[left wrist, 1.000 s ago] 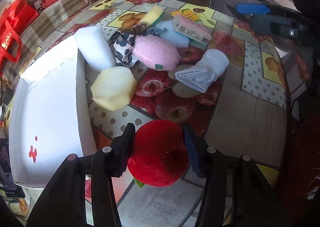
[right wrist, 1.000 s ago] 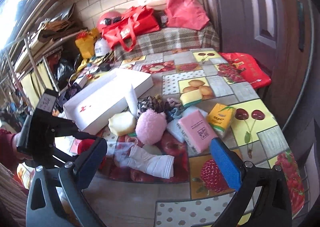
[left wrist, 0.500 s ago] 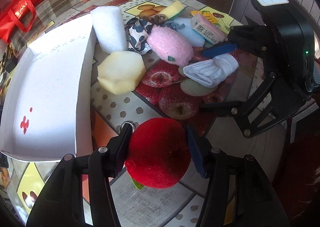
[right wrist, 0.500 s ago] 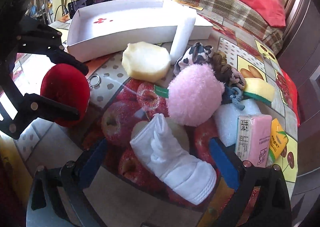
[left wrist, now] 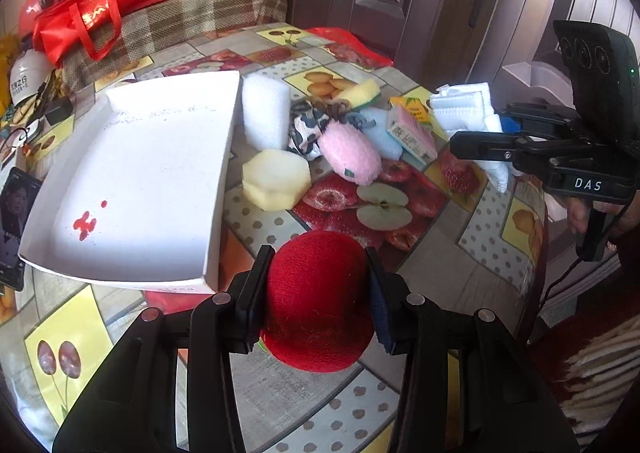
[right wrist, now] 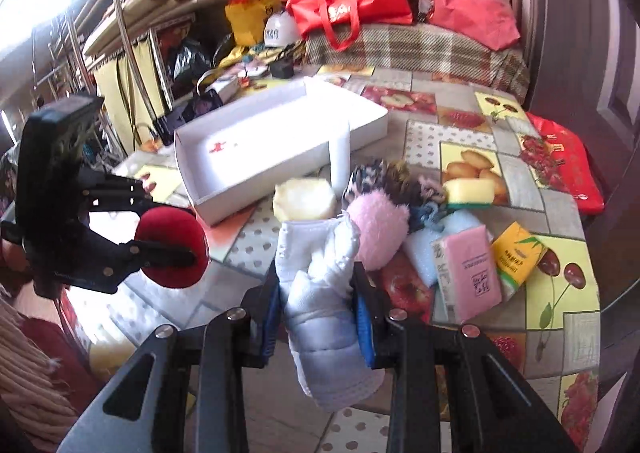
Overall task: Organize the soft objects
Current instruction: 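Lift the red pompom and white sock and carry both toward the white box, then lower the pompom into the box with the left gripper while the right gripper drops the sock in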
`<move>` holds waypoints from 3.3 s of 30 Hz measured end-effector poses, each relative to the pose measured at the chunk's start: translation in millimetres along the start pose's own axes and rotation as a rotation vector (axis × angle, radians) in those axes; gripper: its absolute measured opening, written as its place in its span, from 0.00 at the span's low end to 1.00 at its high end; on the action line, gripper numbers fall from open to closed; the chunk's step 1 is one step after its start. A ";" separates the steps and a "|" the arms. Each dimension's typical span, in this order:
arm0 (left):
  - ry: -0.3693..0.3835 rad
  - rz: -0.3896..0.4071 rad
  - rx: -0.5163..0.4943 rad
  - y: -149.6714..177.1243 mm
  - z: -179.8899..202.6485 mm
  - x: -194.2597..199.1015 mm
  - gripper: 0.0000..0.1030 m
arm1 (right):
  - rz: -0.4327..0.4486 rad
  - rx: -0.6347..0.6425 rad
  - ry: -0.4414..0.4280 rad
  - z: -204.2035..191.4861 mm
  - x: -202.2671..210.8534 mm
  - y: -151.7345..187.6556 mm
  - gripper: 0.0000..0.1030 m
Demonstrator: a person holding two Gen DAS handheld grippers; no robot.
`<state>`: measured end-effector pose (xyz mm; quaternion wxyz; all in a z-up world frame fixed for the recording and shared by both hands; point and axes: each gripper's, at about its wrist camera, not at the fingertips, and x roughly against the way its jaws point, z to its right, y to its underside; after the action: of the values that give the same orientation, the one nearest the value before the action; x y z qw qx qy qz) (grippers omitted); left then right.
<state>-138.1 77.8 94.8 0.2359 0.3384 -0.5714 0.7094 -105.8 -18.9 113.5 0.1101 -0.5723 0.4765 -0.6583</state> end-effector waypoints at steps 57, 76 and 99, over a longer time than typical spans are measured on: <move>-0.369 0.714 0.193 -127.2 -141.1 287.3 0.43 | 0.550 -0.148 -0.169 -55.0 68.1 -208.4 0.31; -0.356 0.522 0.249 -134.7 -195.0 176.3 0.45 | 0.249 -0.159 -0.185 -52.2 -68.0 -201.7 0.31; -0.426 0.223 0.532 -26.5 -224.4 1.2 0.96 | -0.176 0.049 -0.056 -85.7 -210.9 -99.2 1.00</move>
<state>-167.1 301.8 86.5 -0.0638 0.4638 -0.4366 0.7683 -71.9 221.4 60.8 0.0790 -0.6273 0.4048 -0.6606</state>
